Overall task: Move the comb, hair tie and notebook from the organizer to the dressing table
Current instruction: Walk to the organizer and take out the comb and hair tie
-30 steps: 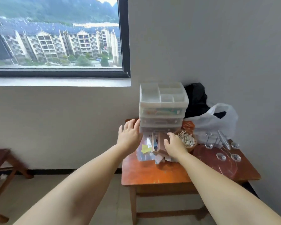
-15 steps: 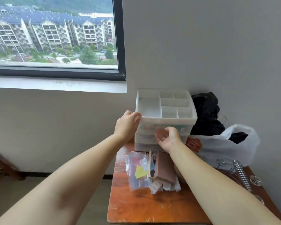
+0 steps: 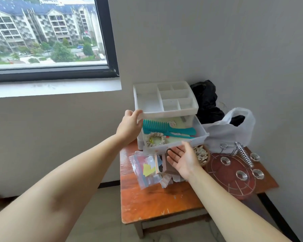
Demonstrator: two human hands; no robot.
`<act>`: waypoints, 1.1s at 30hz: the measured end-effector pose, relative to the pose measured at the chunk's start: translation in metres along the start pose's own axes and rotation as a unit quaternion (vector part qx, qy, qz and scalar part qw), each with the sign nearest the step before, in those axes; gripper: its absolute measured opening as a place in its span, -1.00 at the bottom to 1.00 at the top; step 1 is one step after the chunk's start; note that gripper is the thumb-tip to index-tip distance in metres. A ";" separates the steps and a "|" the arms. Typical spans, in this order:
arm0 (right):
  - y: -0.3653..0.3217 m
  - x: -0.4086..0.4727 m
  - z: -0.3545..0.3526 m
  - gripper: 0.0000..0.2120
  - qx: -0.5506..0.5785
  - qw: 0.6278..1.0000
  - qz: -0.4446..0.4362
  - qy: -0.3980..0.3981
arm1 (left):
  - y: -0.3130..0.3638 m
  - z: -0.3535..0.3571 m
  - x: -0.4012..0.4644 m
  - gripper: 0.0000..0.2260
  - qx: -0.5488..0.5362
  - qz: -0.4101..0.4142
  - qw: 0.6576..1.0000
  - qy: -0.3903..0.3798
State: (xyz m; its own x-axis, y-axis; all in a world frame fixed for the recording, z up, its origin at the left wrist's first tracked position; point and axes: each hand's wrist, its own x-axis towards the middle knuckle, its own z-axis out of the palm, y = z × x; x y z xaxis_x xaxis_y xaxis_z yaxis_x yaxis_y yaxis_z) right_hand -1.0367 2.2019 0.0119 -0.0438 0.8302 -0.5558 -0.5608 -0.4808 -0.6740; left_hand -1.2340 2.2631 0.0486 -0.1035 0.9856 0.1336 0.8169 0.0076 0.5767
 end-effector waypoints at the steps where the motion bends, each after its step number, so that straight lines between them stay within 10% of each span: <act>1: 0.002 -0.001 -0.002 -0.74 -0.002 1.000 0.004 -0.008 | 0.000 0.001 0.000 -0.66 -0.002 -0.001 1.000 -0.003; 9: -0.025 -0.003 -0.002 -0.56 -0.302 0.947 0.082 -0.066 | 0.013 -0.002 -0.015 -0.62 0.134 0.075 0.985 0.078; 12: -0.069 -0.007 -0.004 -0.68 -0.517 0.849 0.008 -0.110 | 0.029 0.009 -0.023 -0.74 0.237 0.175 0.956 0.011; 16: -0.107 0.021 0.014 -0.85 -0.686 0.687 -0.228 -0.073 | 0.044 0.028 -0.018 -0.77 0.354 0.087 0.924 -0.115; 22: -0.094 0.065 0.023 -0.45 -0.865 0.431 -0.248 -0.063 | 0.052 0.041 -0.013 -0.81 0.403 0.066 0.908 -0.096; 33: -0.106 0.074 0.027 -0.72 -0.845 0.473 -0.197 -0.155 | 0.052 0.049 -0.018 -0.79 0.378 0.099 0.915 -0.102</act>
State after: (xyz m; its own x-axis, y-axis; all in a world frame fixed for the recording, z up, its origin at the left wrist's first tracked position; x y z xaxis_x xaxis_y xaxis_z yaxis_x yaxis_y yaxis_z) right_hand -1.0034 2.3215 0.0555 -0.4768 0.8250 -0.3034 0.8736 0.4063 -0.2678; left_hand -1.1620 2.2544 0.0367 0.1334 0.9908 -0.0235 0.9753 -0.1354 -0.1746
